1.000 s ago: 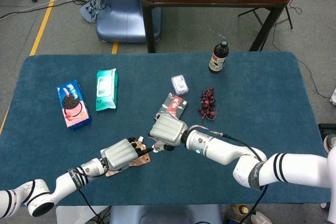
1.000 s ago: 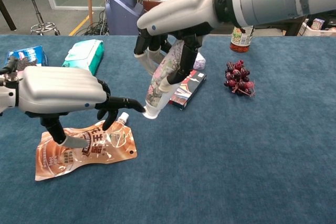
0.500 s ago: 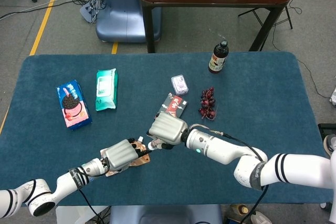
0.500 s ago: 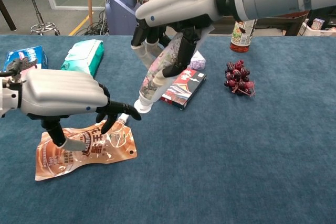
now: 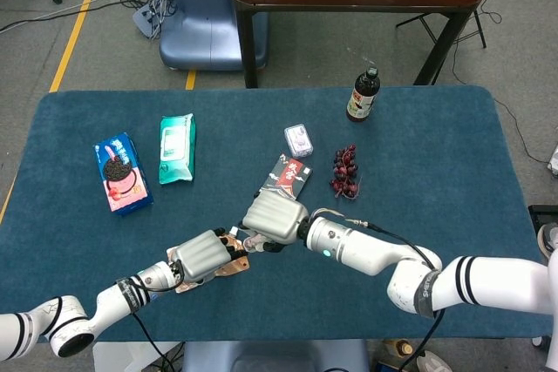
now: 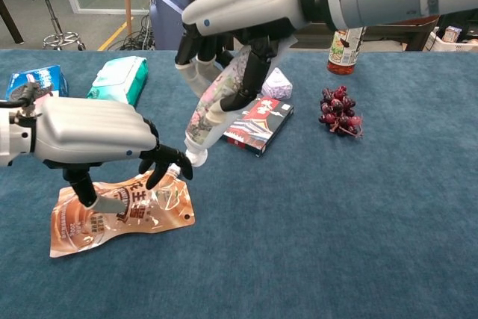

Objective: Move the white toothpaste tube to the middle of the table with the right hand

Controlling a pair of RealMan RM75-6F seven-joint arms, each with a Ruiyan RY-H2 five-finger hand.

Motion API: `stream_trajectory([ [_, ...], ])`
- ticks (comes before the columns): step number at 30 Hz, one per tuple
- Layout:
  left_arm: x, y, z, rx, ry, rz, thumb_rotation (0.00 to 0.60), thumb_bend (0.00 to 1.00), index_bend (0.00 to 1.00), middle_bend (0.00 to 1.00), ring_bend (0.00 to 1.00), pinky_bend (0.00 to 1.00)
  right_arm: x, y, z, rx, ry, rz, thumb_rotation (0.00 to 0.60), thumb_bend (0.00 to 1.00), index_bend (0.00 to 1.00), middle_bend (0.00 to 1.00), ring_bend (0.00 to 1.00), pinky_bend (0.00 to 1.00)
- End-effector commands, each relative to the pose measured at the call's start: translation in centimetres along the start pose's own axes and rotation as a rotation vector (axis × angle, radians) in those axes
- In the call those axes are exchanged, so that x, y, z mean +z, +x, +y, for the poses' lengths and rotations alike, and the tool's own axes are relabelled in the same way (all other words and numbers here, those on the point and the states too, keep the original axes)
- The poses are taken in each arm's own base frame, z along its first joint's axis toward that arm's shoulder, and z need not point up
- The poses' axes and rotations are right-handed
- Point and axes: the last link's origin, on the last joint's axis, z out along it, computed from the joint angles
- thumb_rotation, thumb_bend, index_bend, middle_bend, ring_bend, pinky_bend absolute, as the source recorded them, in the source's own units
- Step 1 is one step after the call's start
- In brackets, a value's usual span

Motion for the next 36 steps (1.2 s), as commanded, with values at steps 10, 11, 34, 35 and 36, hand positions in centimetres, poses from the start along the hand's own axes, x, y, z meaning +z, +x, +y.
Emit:
stream_trajectory([
  [10,0.1,0.0,0.1,-0.004,0.001,0.007,0.6,0.26,0.08,0.43,0.4,0.22,-0.3,0.2,-0.6,0.055,0.024,0.041,0.6,0.93,0.82,0.75,0.71,0.38],
  [11,0.0,0.0,0.1,-0.003,0.0,0.007,0.6,0.26,0.08,0.43,0.4,0.22,-0.4,0.2,-0.5,0.057,0.022,0.042,0.6,0.93,0.82,0.75,0.71,0.38],
  [34,-4.6,0.4,-3.5,-0.011,0.148,0.017,0.6,0.26,0.08,0.43,0.4,0.22,-4.4,-4.7,5.2,0.355,-0.139,0.239,0.6,0.61,0.82,0.74,0.69,0.38],
  [35,-4.9,0.4,-3.7,-0.014,0.156,0.017,0.6,0.26,0.08,0.43,0.4,0.22,-4.3,-5.0,5.3,0.36,-0.141,0.246,0.6,0.58,0.82,0.74,0.69,0.38],
  [36,-5.1,0.4,-3.9,-0.015,0.165,0.017,0.6,0.26,0.08,0.43,0.39,0.22,-4.2,-5.3,5.4,0.363,-0.143,0.25,0.6,0.55,0.82,0.74,0.69,0.38],
])
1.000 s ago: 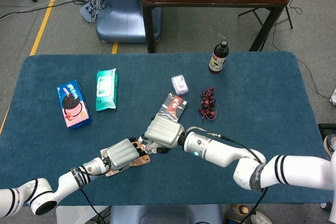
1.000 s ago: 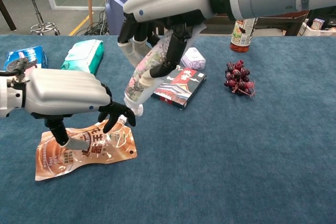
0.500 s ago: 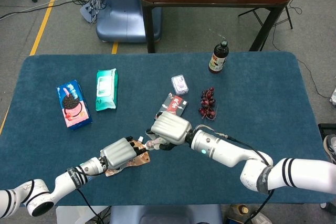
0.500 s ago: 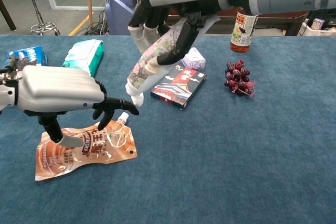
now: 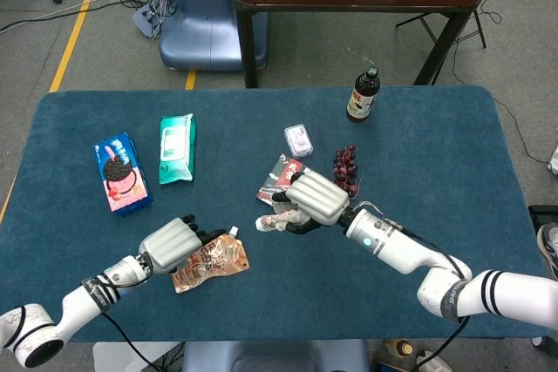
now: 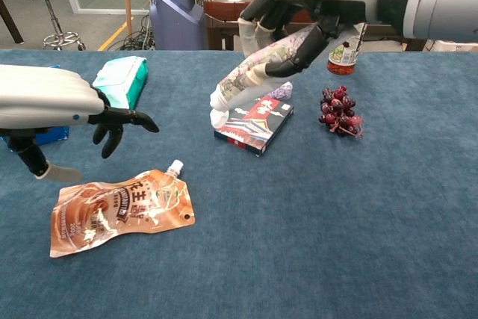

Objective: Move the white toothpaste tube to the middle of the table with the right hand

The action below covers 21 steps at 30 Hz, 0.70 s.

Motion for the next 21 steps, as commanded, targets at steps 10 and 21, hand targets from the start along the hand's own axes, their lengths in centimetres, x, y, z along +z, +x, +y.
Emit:
stream_trajectory([
  [10,-2.1,0.0,-2.1,-0.016,0.084,0.01,0.6,0.26,0.08,0.43,0.39,0.22,1.2,-4.4,1.2,-0.019,-0.011,0.092,0.6,0.35,0.82,0.72,0.66,0.39],
  [21,-3.1,0.0,-2.6,-0.017,0.105,0.017,0.6,0.26,0.08,0.43,0.39,0.22,3.2,-6.2,1.0,-0.01,-0.047,0.111,0.6,0.3,0.82,0.68,0.62,0.38],
])
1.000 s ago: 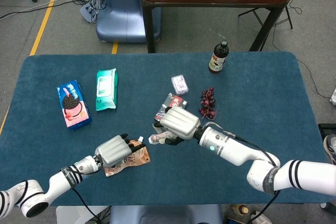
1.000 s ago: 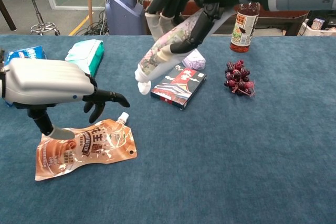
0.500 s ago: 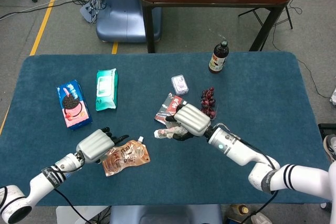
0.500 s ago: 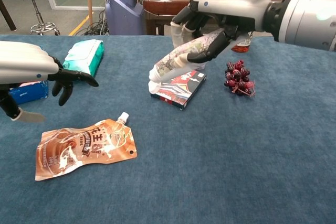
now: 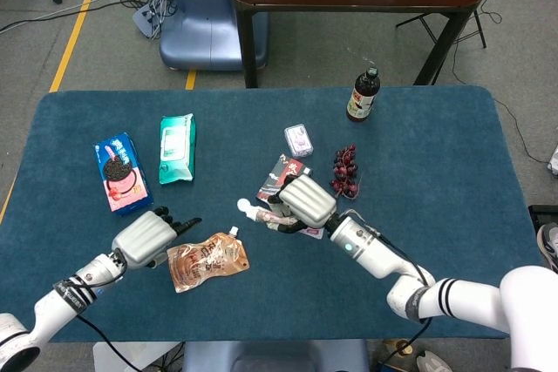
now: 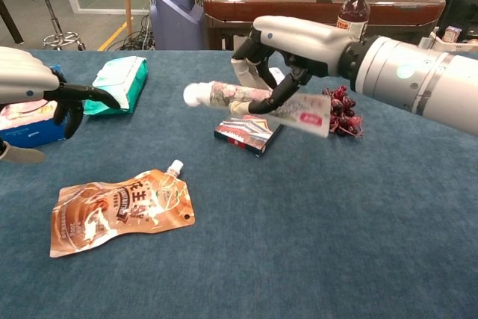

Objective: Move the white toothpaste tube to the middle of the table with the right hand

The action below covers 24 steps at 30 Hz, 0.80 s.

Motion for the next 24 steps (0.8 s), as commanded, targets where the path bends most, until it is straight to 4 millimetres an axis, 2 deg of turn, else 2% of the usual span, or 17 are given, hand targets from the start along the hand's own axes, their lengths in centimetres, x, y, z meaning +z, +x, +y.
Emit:
stream_trajectory([
  [1,-0.2,-0.1,-0.1,0.001,0.004,-0.002,0.6,0.26,0.08,0.43,0.39,0.22,0.3,-0.5,0.1,0.012,-0.016,-0.012,0.6,0.29,0.82,0.67,0.61,0.38],
  [10,-0.3,-0.1,-0.5,-0.002,0.016,-0.001,0.6,0.26,0.08,0.43,0.39,0.22,0.5,-1.4,0.2,0.041,-0.04,-0.085,0.6,0.29,0.8,0.65,0.59,0.37],
  [17,-0.3,-0.2,-0.4,-0.004,0.013,-0.002,0.6,0.26,0.08,0.43,0.39,0.22,1.2,-1.0,-0.1,0.041,-0.066,-0.173,0.6,0.29,0.8,0.65,0.59,0.37],
  [24,-0.5,-0.5,-0.5,-0.009,0.019,-0.008,0.6,0.26,0.08,0.43,0.39,0.22,1.6,-1.7,-0.3,-0.003,-0.098,-0.279,0.6,0.29,0.79,0.64,0.54,0.36],
])
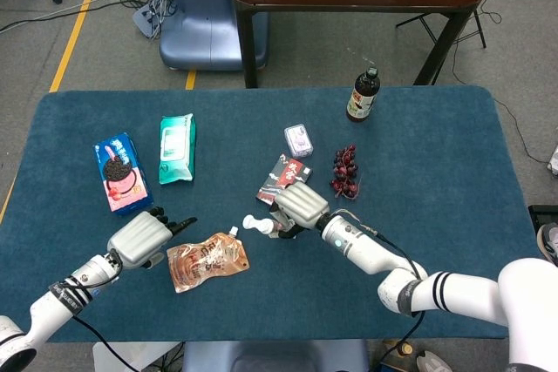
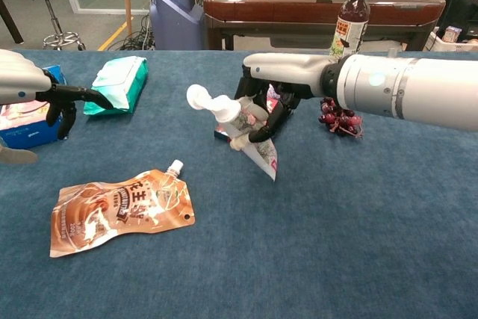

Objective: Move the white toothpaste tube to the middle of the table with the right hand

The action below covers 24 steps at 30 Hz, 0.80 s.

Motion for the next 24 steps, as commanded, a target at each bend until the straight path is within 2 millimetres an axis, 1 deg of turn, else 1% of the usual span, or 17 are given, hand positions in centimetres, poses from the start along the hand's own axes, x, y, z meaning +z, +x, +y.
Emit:
stream_trajectory([
  [1,-0.1,0.0,-0.1,-0.003,0.003,-0.001,0.6,0.26,0.08,0.43,0.39,0.22,0.4,-0.1,-0.3,-0.028,-0.017,-0.033,0.6,0.28,0.79,0.64,0.54,0.36],
  [8,-0.3,-0.3,-0.3,-0.008,0.009,-0.004,0.6,0.26,0.08,0.43,0.39,0.22,1.3,-0.2,-0.4,-0.037,-0.058,-0.04,0.6,0.27,0.78,0.63,0.53,0.35],
  [11,-0.4,-0.3,-0.5,-0.011,0.014,-0.005,0.6,0.26,0.08,0.43,0.39,0.22,1.7,0.1,-0.6,-0.044,-0.064,-0.038,0.6,0.27,0.74,0.59,0.51,0.34],
  [13,-0.5,-0.3,-0.6,-0.013,0.018,-0.002,0.6,0.26,0.08,0.43,0.39,0.22,1.7,0.5,-0.6,-0.054,-0.064,-0.038,0.6,0.27,0.67,0.54,0.49,0.33],
  [14,-0.5,-0.3,-0.6,-0.014,0.02,0.0,0.6,0.26,0.08,0.43,0.39,0.22,1.7,0.8,-0.6,-0.051,-0.064,-0.031,0.6,0.27,0.61,0.51,0.48,0.32],
  [15,-0.6,-0.3,-0.7,-0.016,0.023,0.001,0.6,0.26,0.08,0.43,0.39,0.22,1.4,1.2,-0.7,-0.044,-0.064,-0.021,0.6,0.26,0.54,0.47,0.46,0.32],
  [16,-0.7,-0.3,-0.8,-0.018,0.026,0.002,0.6,0.26,0.08,0.43,0.39,0.22,1.2,1.6,-0.6,-0.036,-0.065,-0.01,0.6,0.25,0.43,0.42,0.43,0.32],
  [17,-0.8,-0.4,-0.9,-0.021,0.03,0.002,0.6,0.26,0.08,0.43,0.39,0.22,0.8,2.0,-0.6,-0.031,-0.065,0.006,0.6,0.24,0.35,0.38,0.41,0.31],
  [19,-0.9,-0.4,-1.1,-0.032,0.04,0.005,0.6,0.26,0.08,0.43,0.39,0.22,-0.2,3.1,-0.2,-0.031,-0.07,0.045,0.6,0.21,0.25,0.32,0.37,0.31],
  [21,-1.0,-0.5,-1.3,-0.041,0.051,0.01,0.6,0.26,0.08,0.43,0.39,0.22,-1.4,3.9,0.4,-0.034,-0.082,0.081,0.6,0.19,0.2,0.29,0.33,0.3],
  [24,-1.4,-0.4,-1.8,-0.07,0.078,0.031,0.6,0.26,0.08,0.43,0.39,0.22,-4.1,5.3,1.8,-0.046,-0.121,0.145,0.6,0.15,0.18,0.26,0.28,0.3],
])
